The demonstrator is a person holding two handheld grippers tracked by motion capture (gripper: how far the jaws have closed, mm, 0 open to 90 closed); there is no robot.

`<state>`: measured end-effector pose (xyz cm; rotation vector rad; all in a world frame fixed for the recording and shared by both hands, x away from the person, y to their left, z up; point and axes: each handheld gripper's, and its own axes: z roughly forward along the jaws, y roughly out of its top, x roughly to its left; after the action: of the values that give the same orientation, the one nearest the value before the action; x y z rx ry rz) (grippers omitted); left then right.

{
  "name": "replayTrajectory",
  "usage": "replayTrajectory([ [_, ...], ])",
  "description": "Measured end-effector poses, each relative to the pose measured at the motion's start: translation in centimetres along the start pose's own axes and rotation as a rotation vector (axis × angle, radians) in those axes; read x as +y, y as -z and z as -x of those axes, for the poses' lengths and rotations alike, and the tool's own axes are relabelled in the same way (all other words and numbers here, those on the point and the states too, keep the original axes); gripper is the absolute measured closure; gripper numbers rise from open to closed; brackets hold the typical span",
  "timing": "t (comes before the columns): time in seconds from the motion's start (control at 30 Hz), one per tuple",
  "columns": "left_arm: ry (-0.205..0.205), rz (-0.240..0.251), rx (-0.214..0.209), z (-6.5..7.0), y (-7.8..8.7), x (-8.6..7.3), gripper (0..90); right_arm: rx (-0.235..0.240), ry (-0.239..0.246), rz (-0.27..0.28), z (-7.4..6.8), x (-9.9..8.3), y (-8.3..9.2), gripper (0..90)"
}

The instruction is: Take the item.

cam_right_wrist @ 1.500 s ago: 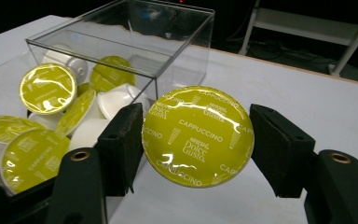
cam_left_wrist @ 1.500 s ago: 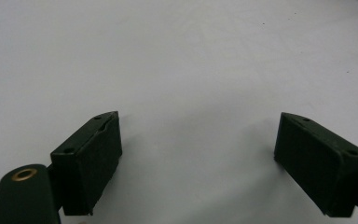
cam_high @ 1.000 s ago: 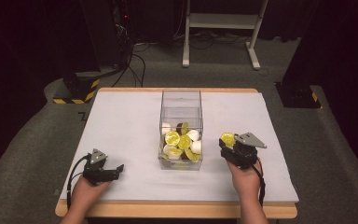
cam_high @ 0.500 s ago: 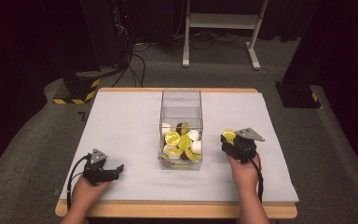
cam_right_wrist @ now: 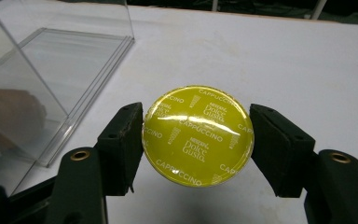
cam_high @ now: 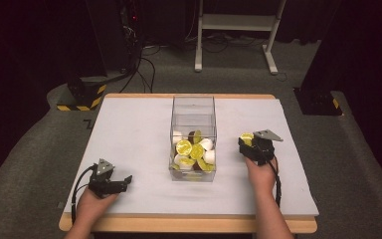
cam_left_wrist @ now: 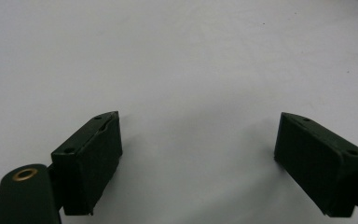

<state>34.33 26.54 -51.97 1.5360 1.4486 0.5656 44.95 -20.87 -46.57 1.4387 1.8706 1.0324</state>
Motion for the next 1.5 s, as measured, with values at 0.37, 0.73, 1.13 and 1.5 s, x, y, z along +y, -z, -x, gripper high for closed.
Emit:
replayTrajectory([
  [0.37,-0.002,-0.004,0.000,0.0,0.0,0.0,15.0,-0.029,-0.008,-0.049,0.3,0.4,-2.0,38.0],
  [0.73,-0.006,-0.005,0.001,0.0,0.0,0.0,15.0,-0.065,0.017,-0.099,0.3,-0.1,-3.3,38.0],
  [1.13,-0.001,-0.002,0.000,0.0,0.0,0.0,15.0,-0.035,-0.006,-0.083,0.1,-0.1,-3.0,32.6],
  [1.5,-0.001,-0.001,0.001,0.0,0.0,0.0,15.0,-0.001,-0.003,-0.044,-0.5,0.5,-1.4,28.3],
])
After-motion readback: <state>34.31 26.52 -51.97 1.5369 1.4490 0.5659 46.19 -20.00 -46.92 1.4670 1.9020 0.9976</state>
